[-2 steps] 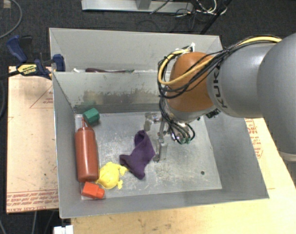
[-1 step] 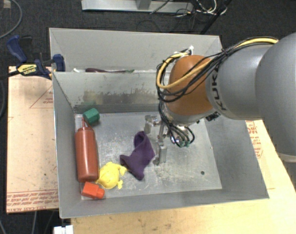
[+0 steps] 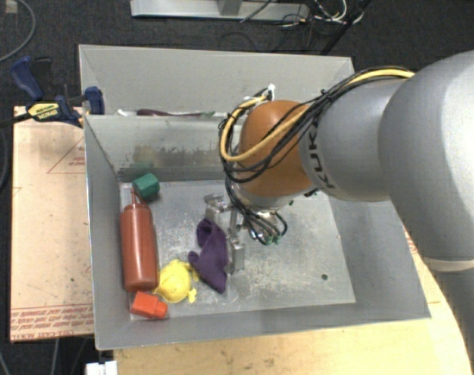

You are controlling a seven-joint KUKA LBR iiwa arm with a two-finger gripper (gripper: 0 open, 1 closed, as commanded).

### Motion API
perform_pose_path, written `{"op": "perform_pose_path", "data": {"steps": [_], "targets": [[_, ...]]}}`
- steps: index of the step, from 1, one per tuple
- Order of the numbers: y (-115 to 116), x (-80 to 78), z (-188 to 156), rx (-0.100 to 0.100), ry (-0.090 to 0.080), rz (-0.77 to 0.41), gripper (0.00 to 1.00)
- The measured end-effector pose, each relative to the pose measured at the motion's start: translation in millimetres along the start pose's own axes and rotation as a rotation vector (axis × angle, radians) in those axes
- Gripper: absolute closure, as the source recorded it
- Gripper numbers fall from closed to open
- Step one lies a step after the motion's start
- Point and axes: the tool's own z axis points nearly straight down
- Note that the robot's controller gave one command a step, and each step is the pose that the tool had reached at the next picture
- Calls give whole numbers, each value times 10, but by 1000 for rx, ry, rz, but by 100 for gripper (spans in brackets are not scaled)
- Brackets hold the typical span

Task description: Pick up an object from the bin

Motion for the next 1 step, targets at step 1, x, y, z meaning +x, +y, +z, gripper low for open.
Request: {"op": "perform_pose_path", "data": {"steps": [1], "targets": [[261, 9, 91, -5, -2, -41, 100]]}}
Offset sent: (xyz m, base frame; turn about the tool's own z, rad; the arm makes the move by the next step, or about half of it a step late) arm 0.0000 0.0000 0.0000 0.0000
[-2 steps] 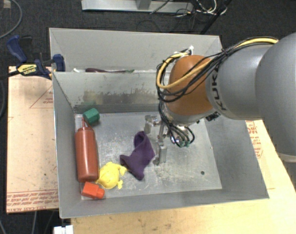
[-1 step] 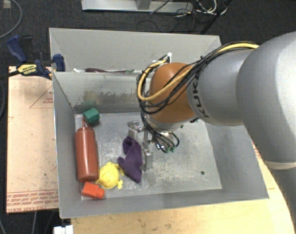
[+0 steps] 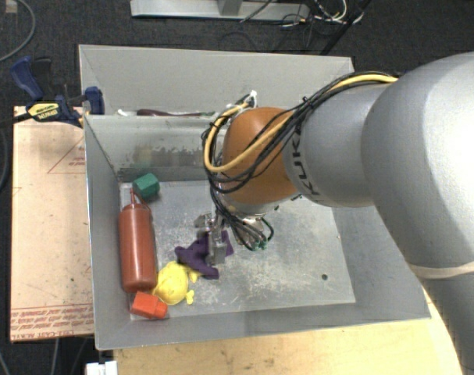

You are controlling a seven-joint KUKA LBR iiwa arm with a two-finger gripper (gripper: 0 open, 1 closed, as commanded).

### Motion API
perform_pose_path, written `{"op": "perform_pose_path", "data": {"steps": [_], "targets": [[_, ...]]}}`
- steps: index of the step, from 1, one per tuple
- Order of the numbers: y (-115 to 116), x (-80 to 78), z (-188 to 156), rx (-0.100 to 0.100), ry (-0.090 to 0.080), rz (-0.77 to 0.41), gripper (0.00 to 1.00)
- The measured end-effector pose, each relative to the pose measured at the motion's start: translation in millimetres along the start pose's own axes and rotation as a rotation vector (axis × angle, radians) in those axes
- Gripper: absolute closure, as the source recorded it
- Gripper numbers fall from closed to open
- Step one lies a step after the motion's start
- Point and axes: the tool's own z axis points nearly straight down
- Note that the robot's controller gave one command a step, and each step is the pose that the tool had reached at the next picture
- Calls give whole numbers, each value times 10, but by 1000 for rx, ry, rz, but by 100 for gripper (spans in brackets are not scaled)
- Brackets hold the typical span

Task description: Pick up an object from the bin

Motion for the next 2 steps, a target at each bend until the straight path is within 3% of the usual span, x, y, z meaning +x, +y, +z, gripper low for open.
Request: {"op": "perform_pose_path", "data": {"steps": [2], "targets": [[1, 0, 0, 0, 0, 0, 100]]}}
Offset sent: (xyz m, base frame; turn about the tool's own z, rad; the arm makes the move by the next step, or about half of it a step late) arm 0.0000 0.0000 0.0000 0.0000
